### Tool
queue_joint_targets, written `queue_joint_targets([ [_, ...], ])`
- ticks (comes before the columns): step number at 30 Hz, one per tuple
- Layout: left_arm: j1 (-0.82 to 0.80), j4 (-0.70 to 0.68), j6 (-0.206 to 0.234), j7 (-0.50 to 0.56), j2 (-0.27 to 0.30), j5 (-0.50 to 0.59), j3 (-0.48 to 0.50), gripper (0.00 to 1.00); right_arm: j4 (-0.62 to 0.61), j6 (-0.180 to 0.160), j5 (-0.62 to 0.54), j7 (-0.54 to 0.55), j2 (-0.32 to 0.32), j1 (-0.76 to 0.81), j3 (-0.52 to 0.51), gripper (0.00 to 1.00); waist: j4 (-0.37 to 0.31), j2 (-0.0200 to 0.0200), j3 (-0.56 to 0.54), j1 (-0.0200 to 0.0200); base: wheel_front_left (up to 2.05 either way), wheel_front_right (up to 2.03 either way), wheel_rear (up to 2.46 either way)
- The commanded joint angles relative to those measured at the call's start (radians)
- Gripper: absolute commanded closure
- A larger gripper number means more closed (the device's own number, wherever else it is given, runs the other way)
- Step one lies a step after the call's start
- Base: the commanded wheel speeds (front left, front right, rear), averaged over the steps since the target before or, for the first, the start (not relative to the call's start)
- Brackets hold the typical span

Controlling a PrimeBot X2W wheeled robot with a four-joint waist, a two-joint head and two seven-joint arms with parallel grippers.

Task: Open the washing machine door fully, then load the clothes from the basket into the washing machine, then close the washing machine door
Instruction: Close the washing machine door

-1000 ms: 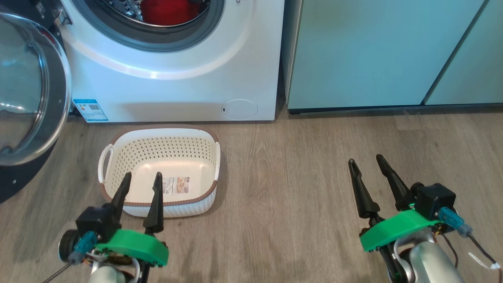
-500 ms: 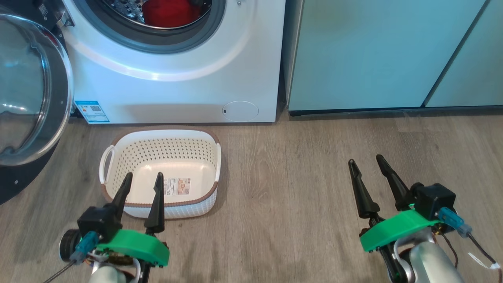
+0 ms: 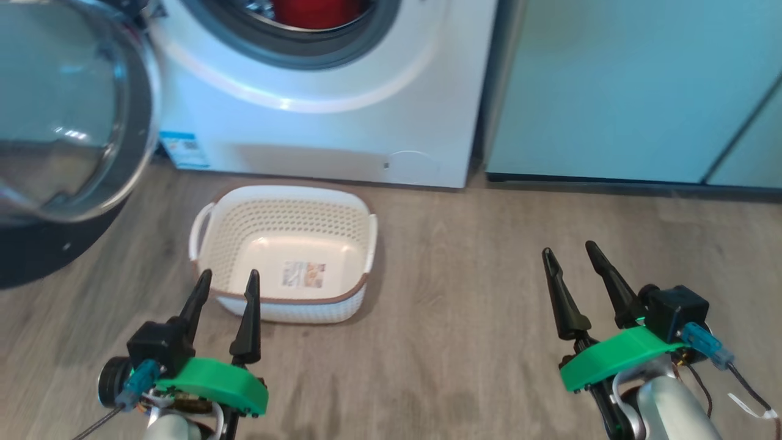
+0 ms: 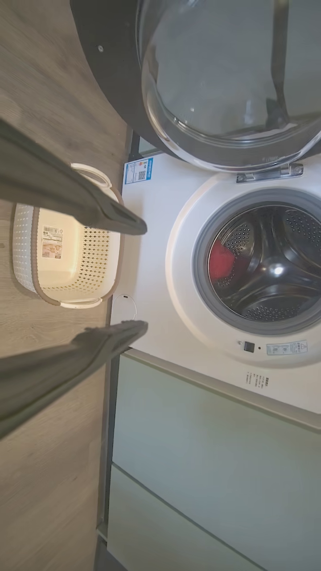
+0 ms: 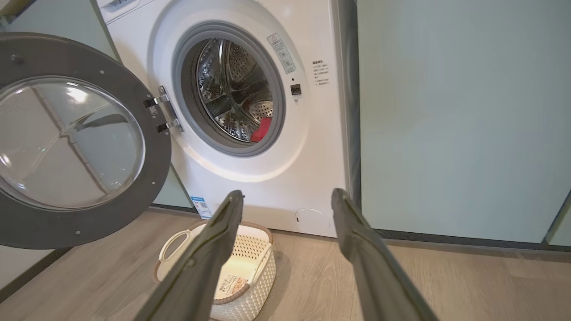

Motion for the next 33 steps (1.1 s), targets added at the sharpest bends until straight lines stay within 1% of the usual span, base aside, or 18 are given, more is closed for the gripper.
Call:
queue_joint_targets([
  [1,-0.035,-0.027,0.008,-0.005,0.005,0.000,0.025,0.00,-0.031,0.000,0.001,-0.006,0.002,-0.016,0.021,0.00,0.051,0.0000,0.011,0.0000,0.00,0.00,0.00],
  [11,-0.015,-0.011,0.013,-0.005,0.005,0.030,0.036,0.00,-0.025,0.000,0.013,-0.006,0.002,-0.004,0.034,0.00,0.242,0.0000,-0.019,0.0000,0.00,0.00,0.00],
  [12,-0.012,-0.009,0.015,-0.005,0.005,0.035,0.043,0.00,-0.024,0.000,0.019,-0.006,0.002,-0.002,0.037,0.00,0.259,0.0000,-0.025,0.0000,0.00,0.00,0.00],
  [13,-0.012,-0.009,0.015,-0.005,0.005,0.035,0.043,0.00,-0.024,0.000,0.019,-0.006,0.002,-0.002,0.037,0.00,0.259,0.0000,-0.025,0.0000,0.00,0.00,0.00],
  [15,-0.007,-0.009,0.015,-0.005,0.005,0.042,0.050,0.00,-0.022,0.000,0.027,-0.006,0.002,0.004,0.043,0.00,0.297,0.0000,-0.037,0.0000,0.00,0.00,0.00],
  [17,0.000,-0.009,0.013,-0.005,0.005,0.050,0.056,0.00,-0.020,0.000,0.032,-0.006,0.002,0.009,0.049,0.00,0.333,0.0000,-0.047,0.0000,0.00,0.00,0.00],
  [18,0.006,-0.008,0.008,-0.005,0.005,0.060,0.064,0.00,-0.020,0.000,0.041,-0.006,0.002,0.012,0.054,0.00,0.367,0.0000,-0.058,0.0000,0.00,0.00,0.00],
  [20,0.013,-0.009,0.004,-0.005,0.005,0.069,0.075,0.00,-0.020,0.000,0.051,-0.006,0.002,0.014,0.061,0.00,0.393,0.0000,-0.067,0.0000,0.00,0.00,0.00],
  [24,0.023,-0.014,-0.002,-0.005,0.005,0.082,0.100,0.00,-0.019,0.000,0.066,-0.006,0.002,0.015,0.079,0.00,0.432,0.0000,-0.079,0.0000,0.00,0.00,0.00],
  [33,0.041,-0.063,0.024,-0.005,0.005,0.066,0.134,0.00,0.001,0.000,0.068,-0.006,0.002,-0.032,0.133,0.00,0.453,0.0000,-0.056,0.0000,0.00,0.00,0.00],
])
